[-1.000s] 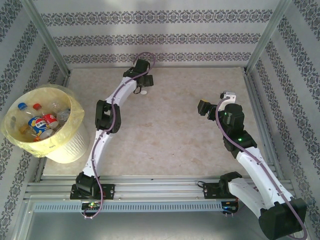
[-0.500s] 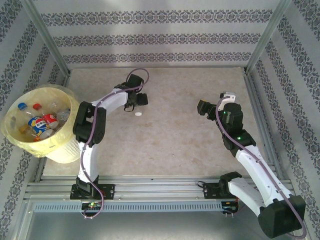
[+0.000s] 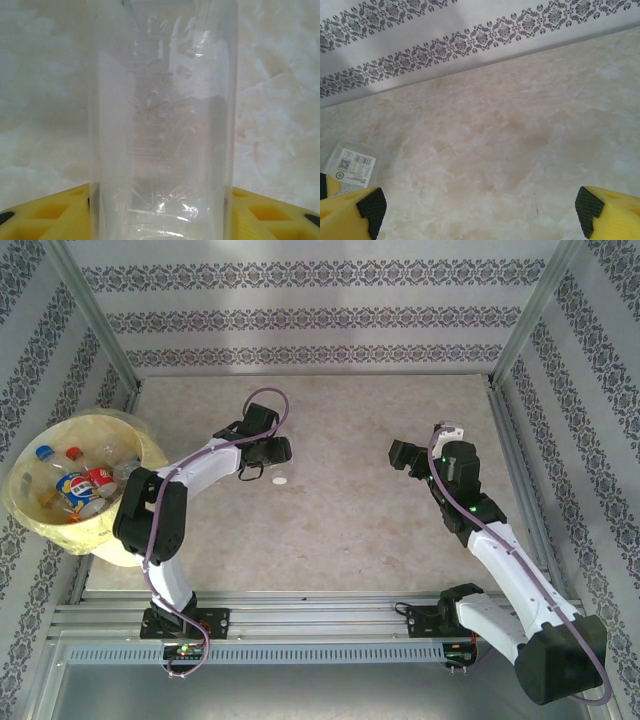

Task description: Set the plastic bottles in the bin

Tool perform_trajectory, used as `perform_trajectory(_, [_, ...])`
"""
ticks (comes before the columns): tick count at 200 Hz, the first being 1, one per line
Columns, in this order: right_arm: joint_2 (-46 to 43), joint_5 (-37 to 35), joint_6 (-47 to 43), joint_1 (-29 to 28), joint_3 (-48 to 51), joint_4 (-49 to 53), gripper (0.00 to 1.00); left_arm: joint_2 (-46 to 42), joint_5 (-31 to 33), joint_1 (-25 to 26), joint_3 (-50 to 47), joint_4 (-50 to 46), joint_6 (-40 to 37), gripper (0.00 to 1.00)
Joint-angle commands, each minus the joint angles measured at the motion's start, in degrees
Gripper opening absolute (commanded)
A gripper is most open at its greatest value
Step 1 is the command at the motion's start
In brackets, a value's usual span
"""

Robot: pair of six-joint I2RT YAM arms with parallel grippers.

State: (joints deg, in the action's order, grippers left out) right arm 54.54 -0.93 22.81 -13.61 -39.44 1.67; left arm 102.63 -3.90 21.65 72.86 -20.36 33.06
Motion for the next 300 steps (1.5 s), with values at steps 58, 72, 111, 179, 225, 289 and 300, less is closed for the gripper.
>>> perform_trajectory(58, [0.0,1.1,1.0,0.2,-2.4,-1.3,0.98,7.2,6.3,3.0,8.6,-6.5,-1.7,0.63])
perform_trajectory(72, [-0.3,0.9,0.8,0.2,-2.2,-1.3,0.98,9.1,8.7,3.9,11.0,-9.7,-2.5,0.63])
perform_trajectory(111, [-1.1,0.7,0.3,0.2,-1.9,-0.9,0.98,12.3,13.4,5.3,14.7,-13.7,-2.4,0.56])
perform_trajectory(179, [-2.5,1.2,-0.8,0.2,-0.9,-1.4,0.98,6.4,13.8,5.5,13.0,-12.5,-2.7,0.49])
perform_trajectory(225, [-1.3,6.5,-1.4,-0.1,-0.9,-5.0,0.98,-2.8,13.8,5.5,11.5,-12.5,-3.8,0.49])
perform_trajectory(289, [2.8,11.9,-6.4,-5.0,-3.7,-8.4,0.98,-17.3,14.2,4.8,9.9,-13.2,-5.4,0.48])
perform_trajectory(300, [3.6,12.5,-7.4,-6.2,-4.4,-8.7,0.98,-19.5,14.4,4.5,10.0,-13.7,-5.9,0.48])
